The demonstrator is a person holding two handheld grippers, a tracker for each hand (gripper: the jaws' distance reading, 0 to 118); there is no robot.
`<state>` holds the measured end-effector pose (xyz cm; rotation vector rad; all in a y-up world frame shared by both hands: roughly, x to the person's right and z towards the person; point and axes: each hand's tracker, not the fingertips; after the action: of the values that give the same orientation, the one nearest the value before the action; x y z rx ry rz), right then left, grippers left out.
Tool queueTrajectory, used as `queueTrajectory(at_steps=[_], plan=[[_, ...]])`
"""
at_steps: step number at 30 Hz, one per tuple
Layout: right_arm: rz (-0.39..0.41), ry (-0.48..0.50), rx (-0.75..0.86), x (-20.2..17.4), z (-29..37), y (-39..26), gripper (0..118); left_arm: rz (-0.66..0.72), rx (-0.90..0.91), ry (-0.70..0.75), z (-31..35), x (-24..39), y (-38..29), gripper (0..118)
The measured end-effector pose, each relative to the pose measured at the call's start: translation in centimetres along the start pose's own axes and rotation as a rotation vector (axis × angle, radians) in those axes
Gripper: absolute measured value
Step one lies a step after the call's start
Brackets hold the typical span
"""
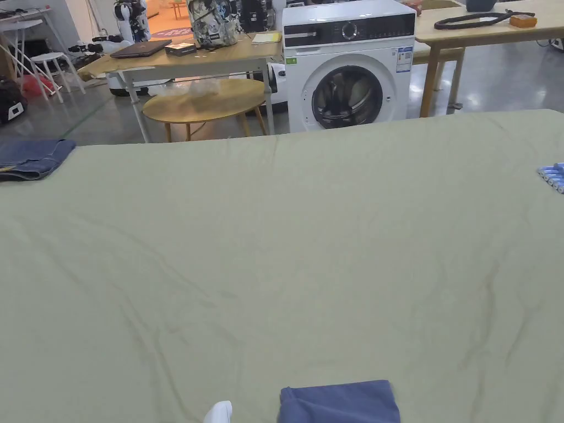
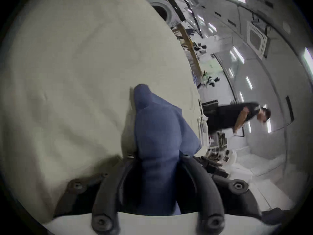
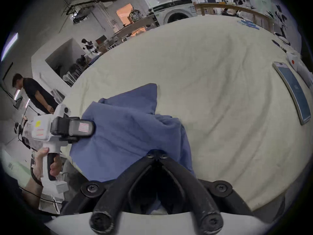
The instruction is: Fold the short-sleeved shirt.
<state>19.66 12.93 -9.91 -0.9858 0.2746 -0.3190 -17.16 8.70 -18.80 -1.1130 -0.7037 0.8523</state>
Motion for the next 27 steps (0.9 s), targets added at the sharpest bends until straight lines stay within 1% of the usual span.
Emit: queueTrajectory(at_steps=[1,3,4,5,6,7,8,9,11,12,14,16,17,18,19,20,21,22,23,25,26,27], plan=[[-0.007,0.015,0.001,-0.2,0.7,0.1,0,-0.024,0.018,-0.012,0.7,0.2,-0.1,24],[-0.005,0.064,0.019,0.0,1.7,0.4,0,-0.003,0.032,-0.036,2.9,1.0,0.2,24],[0.002,0.065,0.025,0.0,2.2,0.6,0,0.025,0.074,-0.042,5.0,1.0,0.6,24],[0.022,0.054,0.032,0.0,2.6,0.7,0,-0.007,0.095,-0.012,7.9,1.1,1.2,24],[0.049,0.034,0.038,0.1,2.9,0.9,0,-0.064,0.158,0.058,10.7,1.5,1.4,24],[0.06,0.023,0.039,0.3,3.1,1.1,0,-0.098,0.203,0.137,14.2,1.2,1.9,24],[0.059,0.025,0.036,0.6,3.3,1.2,0,-0.098,0.242,0.209,17.9,0.3,2.7,24],[0.057,0.029,0.034,0.8,3.3,1.1,0,-0.065,0.297,0.251,21.1,-0.7,3.4,24],[0.038,0.051,0.027,1.5,3.3,1.2,0,-0.054,0.382,0.366,27.7,-2.7,5.0,23],[0.029,0.059,0.019,1.9,3.2,1.2,0,-0.032,0.375,0.416,30.3,-3.7,5.9,23],[0.017,0.06,0.021,2.4,3.2,1.2,0,0.023,0.42,0.519,33.7,-5.8,7.5,23],[-0.009,0.07,0.024,2.8,3.2,1.3,0,0.052,0.407,0.616,35.5,-7.0,9.0,23],[-0.031,0.094,0.024,3.0,3.2,1.5,0,0.037,0.368,0.672,35.8,-7.5,9.7,23],[-0.048,0.11,0.031,3.2,3.3,1.7,0,0.035,0.346,0.726,35.7,-7.6,10.2,32],[-0.054,0.115,0.033,3.4,3.3,1.9,0,0.039,0.324,0.785,35.8,-7.4,10.5,52],[-0.053,0.109,0.035,3.6,3.6,2.1,0,0.043,0.325,0.9,36.1,-6.7,10.7,53],[-0.05,0.101,0.046,3.7,3.8,2.2,0,0.017,0.353,1.015,36.4,-5.7,10.8,53],[-0.028,0.087,0.075,3.9,4.2,2.6,0,-0.036,0.386,1.113,36.3,-3.1,10.0,54],[-0.016,0.079,0.1,4.0,4.6,3.0,0,-0.093,0.435,1.108,36.8,-1.3,9.6,54],[0.0,0.048,0.156,3.6,5.5,4.2,0,-0.198,0.552,1.025,36.9,2.8,8.2,54],[0.017,0.031,0.196,3.5,6.0,4.9,0,-0.262,0.613,0.981,38.1,4.1,8.1,54],[0.045,0.012,0.248,3.2,6.6,5.7,0,-0.324,0.661,0.944,37.4,6.4,7.2,53]])
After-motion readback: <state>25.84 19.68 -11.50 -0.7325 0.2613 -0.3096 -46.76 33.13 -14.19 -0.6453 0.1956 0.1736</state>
